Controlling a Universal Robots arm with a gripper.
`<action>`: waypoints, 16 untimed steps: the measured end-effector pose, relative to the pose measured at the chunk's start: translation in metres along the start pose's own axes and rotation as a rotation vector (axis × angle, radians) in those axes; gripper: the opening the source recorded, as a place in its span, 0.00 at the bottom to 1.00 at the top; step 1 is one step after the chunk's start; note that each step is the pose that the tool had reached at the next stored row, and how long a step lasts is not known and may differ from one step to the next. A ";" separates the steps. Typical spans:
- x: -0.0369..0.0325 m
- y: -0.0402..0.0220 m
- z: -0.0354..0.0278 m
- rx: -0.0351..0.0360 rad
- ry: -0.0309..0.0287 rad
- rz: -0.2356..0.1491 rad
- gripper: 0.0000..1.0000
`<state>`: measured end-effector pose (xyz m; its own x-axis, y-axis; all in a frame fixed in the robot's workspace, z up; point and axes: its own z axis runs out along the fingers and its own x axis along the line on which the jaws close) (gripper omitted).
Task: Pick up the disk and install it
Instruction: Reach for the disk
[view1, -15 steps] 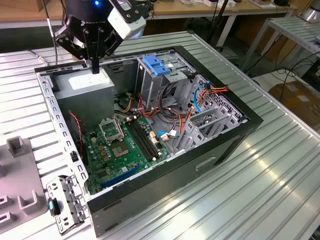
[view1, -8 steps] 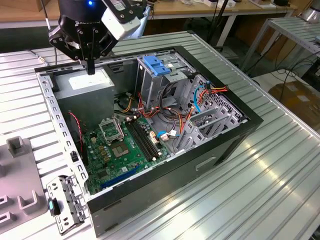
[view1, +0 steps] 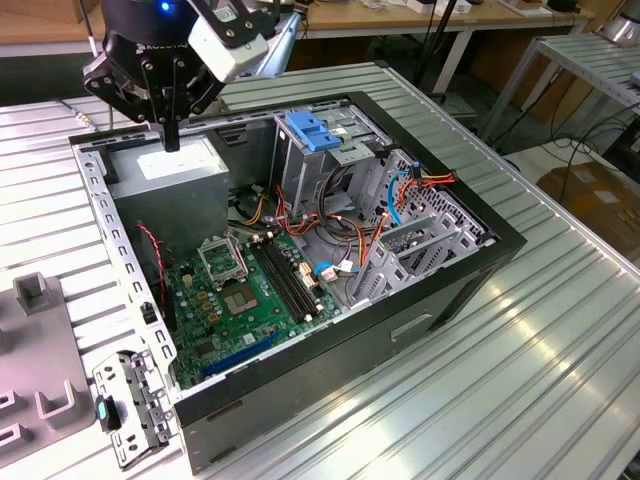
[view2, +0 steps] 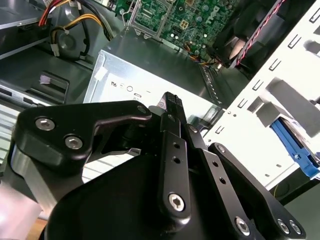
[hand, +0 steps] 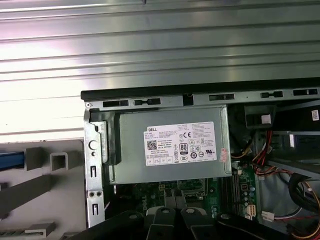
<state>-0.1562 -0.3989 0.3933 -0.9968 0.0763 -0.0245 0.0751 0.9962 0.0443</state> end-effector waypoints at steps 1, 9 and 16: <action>0.0021 -0.0002 0.0000 0.0000 0.0000 0.000 0.11; 0.0129 -0.0010 -0.0003 -0.0001 0.0000 0.000 0.11; 0.0219 -0.0016 -0.0006 0.0000 0.0000 0.000 0.11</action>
<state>-0.1781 -0.3989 0.3933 -0.9968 0.0763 -0.0245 0.0751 0.9962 0.0443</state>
